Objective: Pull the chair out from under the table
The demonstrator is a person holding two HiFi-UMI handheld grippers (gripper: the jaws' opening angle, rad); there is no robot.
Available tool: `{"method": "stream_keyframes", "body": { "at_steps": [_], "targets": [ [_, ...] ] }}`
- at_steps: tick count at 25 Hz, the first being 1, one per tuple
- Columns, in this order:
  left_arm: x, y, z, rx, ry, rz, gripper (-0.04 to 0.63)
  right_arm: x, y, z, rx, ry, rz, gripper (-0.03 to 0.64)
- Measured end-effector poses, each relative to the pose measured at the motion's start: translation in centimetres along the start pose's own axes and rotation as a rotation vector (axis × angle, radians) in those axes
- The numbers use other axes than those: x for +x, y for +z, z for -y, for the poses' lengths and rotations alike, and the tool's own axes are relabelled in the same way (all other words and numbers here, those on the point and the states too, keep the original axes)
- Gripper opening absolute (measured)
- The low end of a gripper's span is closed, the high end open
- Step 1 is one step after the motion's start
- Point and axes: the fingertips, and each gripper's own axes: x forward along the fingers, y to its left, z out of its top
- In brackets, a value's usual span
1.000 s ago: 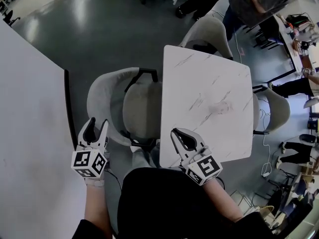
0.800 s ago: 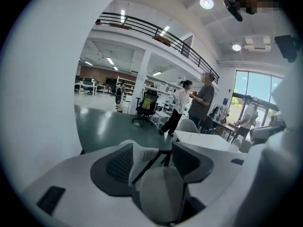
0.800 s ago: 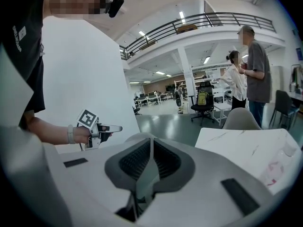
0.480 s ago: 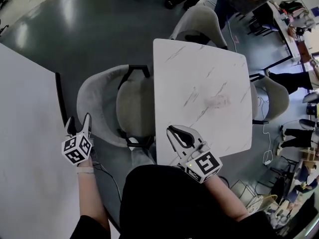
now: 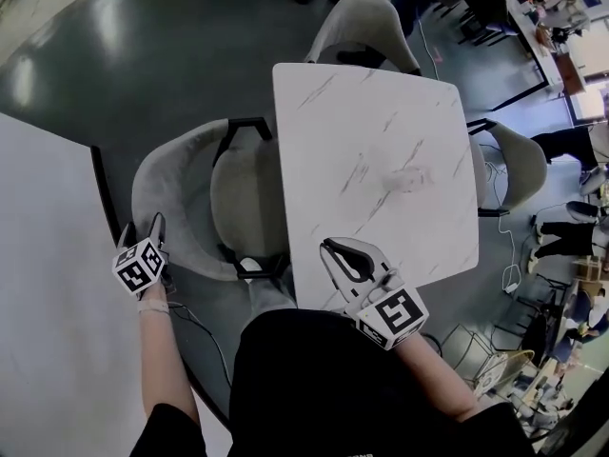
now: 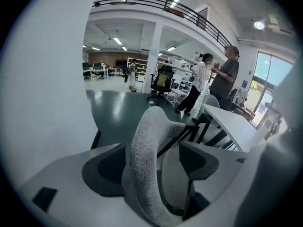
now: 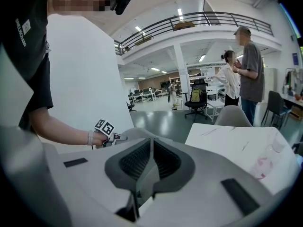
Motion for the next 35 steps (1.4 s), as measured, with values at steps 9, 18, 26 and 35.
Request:
{"method": "stream_keyframes", "body": {
  "at_steps": [9, 18, 26, 35],
  "targets": [
    [3.5, -2.6, -1.3, 0.042, 0.022, -0.118, 0.336, -0.7, -0.2, 0.6, 0.003, -0.042, -0.008, 0.014],
    [5.7, -4.9, -1.7, 0.098, 0.039, -0.222, 0.336, -1.3, -0.3, 1.1, 0.009, -0.078, -0.008, 0.014],
    [6.5, -5.6, -2.4, 0.085, 0.070, -0.258, 0.313, -1.4, -0.6, 1.2, 0.011, -0.085, -0.007, 0.014],
    [6.6, -5.8, -2.5, -0.049, 0.064, -0.257, 0.202, -1.3, -0.7, 1.2, 0.013, -0.077, -0.009, 0.014]
  ]
}}
